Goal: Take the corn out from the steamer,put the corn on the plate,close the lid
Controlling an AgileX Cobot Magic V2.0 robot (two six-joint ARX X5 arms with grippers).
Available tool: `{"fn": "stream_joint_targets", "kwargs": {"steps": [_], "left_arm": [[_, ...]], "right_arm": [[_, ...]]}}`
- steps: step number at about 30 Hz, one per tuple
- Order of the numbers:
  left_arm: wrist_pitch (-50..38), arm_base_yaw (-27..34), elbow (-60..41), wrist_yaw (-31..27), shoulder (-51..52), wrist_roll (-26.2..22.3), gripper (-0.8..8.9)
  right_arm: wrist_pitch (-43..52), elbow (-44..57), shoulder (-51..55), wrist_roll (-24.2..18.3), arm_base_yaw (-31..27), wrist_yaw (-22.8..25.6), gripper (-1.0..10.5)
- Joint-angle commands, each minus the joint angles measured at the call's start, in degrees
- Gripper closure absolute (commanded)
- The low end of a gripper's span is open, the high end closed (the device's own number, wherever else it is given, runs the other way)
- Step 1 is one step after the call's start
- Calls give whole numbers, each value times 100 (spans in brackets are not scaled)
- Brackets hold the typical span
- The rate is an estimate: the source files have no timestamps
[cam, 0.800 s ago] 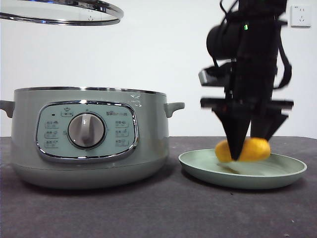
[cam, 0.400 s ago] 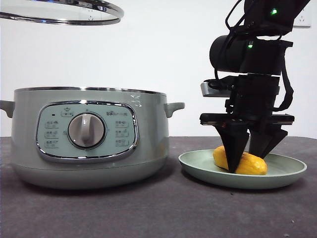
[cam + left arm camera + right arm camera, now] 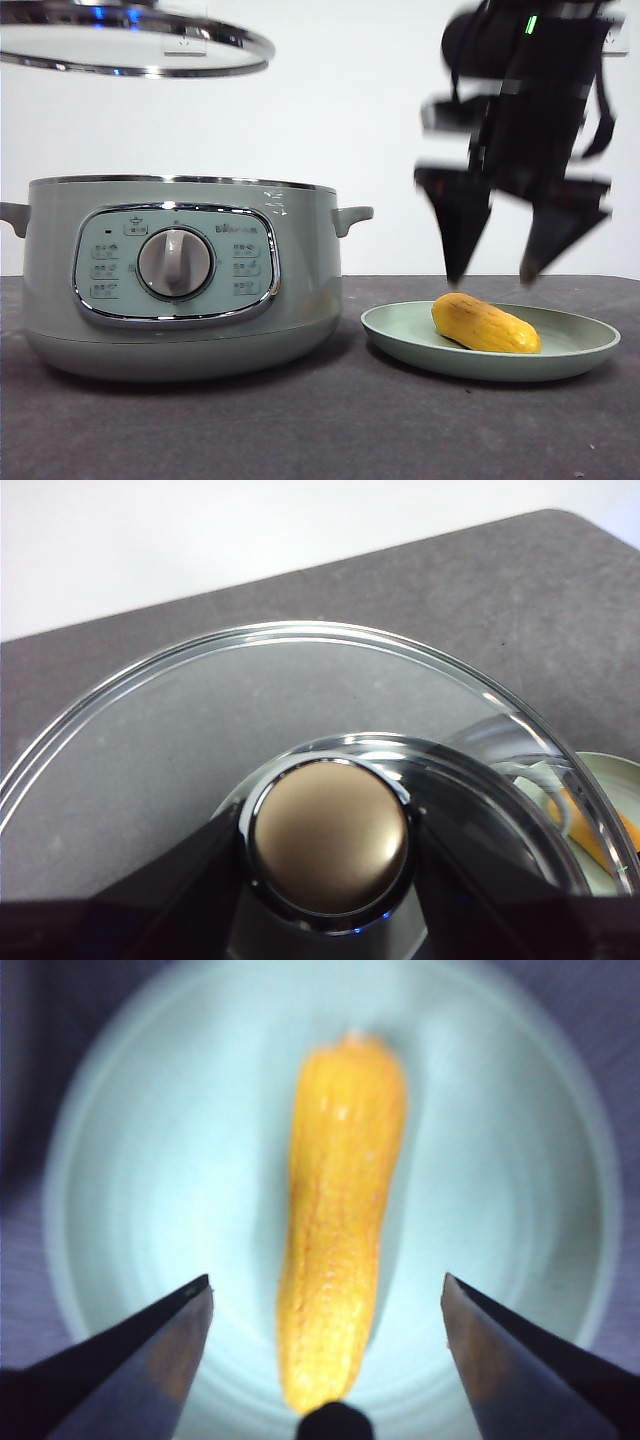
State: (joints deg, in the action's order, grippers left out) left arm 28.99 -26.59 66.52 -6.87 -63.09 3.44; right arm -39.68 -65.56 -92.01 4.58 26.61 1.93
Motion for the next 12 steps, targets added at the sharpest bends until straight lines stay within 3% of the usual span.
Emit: {"fn": "stream_joint_targets", "kwargs": {"steps": [1, 12], "left_arm": [[-256, -9, 33, -9, -175, 111, 822], [-533, -26, 33, 446, -1161, 282, 822]], "right_arm": [[-96, 28, 411, 50, 2, -4, 564], [-243, 28, 1908, 52, 2, -2, 568]]}}
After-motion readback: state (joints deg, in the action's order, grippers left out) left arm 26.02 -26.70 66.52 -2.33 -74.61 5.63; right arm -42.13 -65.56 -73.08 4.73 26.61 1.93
